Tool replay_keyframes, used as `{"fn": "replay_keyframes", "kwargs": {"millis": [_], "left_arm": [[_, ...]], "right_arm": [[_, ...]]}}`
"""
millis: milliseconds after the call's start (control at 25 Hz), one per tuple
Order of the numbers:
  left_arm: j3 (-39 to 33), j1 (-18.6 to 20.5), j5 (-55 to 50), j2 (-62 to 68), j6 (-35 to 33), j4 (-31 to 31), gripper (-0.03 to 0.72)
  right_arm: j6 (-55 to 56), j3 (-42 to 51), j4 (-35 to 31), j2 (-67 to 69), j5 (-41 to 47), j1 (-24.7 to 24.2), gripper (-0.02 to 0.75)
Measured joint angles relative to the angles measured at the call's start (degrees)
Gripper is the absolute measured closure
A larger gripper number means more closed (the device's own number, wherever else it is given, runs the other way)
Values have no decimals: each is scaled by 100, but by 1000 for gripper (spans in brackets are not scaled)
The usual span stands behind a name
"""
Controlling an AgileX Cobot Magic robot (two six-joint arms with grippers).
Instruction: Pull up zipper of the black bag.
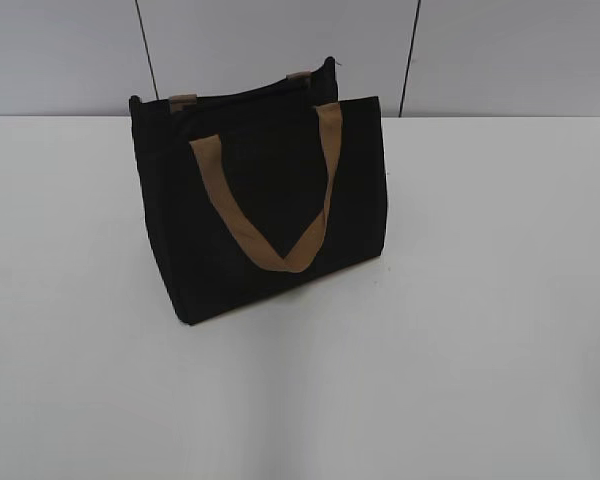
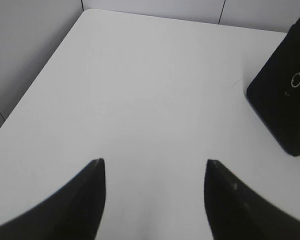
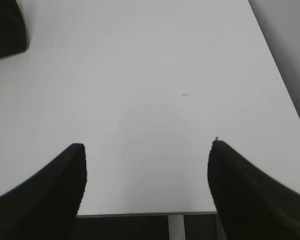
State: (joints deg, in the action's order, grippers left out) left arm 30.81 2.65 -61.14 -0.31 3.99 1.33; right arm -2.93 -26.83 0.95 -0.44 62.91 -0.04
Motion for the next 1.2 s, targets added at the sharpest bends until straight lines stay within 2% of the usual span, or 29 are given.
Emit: {"fn": "replay_keyframes", "kwargs": {"millis": [720,840,1200], "left_arm": [[69,0,128,215,-69,-18,220],[260,0,794,677,-251,-18,220],[298,-192,3862,2303,-539,-133,220]], "right_arm": [[0,0,0,0,0,0,164],[0,0,0,0,0,0,164],[0,0,0,0,0,0,164]]}}
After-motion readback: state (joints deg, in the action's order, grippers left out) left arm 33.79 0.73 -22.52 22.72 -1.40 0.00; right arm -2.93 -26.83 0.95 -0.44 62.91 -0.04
